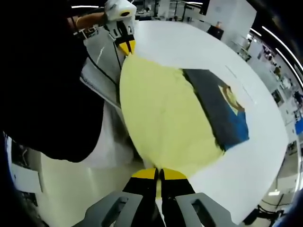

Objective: Fold the garment on the visible template until the final outline fits inside the template.

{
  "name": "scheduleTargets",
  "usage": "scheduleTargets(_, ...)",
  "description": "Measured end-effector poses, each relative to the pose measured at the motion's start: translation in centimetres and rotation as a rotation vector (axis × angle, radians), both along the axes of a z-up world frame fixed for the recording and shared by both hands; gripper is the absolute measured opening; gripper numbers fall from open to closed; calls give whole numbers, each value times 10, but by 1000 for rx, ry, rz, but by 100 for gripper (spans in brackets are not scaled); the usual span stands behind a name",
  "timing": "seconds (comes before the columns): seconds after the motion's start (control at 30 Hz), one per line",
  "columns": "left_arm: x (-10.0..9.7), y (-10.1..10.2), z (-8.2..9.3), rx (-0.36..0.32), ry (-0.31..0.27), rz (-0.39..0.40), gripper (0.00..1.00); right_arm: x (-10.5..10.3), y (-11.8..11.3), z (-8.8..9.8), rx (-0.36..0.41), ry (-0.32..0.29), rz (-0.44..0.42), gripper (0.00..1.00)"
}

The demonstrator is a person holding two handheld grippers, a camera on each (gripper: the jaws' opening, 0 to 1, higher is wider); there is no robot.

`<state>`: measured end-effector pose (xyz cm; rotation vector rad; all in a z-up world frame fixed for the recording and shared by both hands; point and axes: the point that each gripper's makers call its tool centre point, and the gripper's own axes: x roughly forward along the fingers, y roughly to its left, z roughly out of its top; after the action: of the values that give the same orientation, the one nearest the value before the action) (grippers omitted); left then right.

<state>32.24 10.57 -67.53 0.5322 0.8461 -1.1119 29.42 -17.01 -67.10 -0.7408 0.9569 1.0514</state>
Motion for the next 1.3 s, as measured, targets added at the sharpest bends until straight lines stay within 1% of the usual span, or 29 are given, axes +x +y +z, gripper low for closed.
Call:
scheduleTargets(0.17,-1,3,3,7,-2,5,0,-1,3,8,2,-5,17,0)
scheduleTargets(0.23,-2,5,7,6,2,11,0,0,4,10,-4,-12,23,0)
scheduleTargets(0.33,-4,5,14,-4,-13,-3,0,2,4,17,-10,-35,35,0)
scheduleTargets(0.4,-1,6,17,1,-14,1,0,7,3,21,-7,-50,31,0)
scheduleTargets(0.47,5,4,22,-6,-35,1,0,14,2,25,-9,-73,25,0)
scheduleTargets(0.53,13,2,27,-17,-59,1,0,20,2,27,-17,-95,23,0)
scheduleTargets(0.6,22,2,31,-16,-73,6,0,31,1,30,-24,-134,12,0)
scheduleTargets(0.67,33,1,34,-18,-95,10,0,40,1,33,-26,-159,5,0)
scheduleTargets(0.87,67,-2,45,-31,-156,51,0,67,0,40,-28,-219,-14,0)
scheduleTargets(1.07,94,-5,50,-33,-179,71,0,92,-4,44,-30,-259,-35,0)
scheduleTargets(1.17,108,-6,54,-37,-190,90,0,108,-6,47,-34,-283,-48,0)
scheduleTargets(1.2,116,-3,56,-11,-216,81,0,113,-6,49,-33,-290,-51,0)
scheduleTargets(1.23,122,-2,58,-1,-239,79,0,119,-7,50,-33,-303,-54,0)
scheduleTargets(1.3,132,-4,63,-13,-255,96,0,129,-8,52,-39,-324,-59,0)
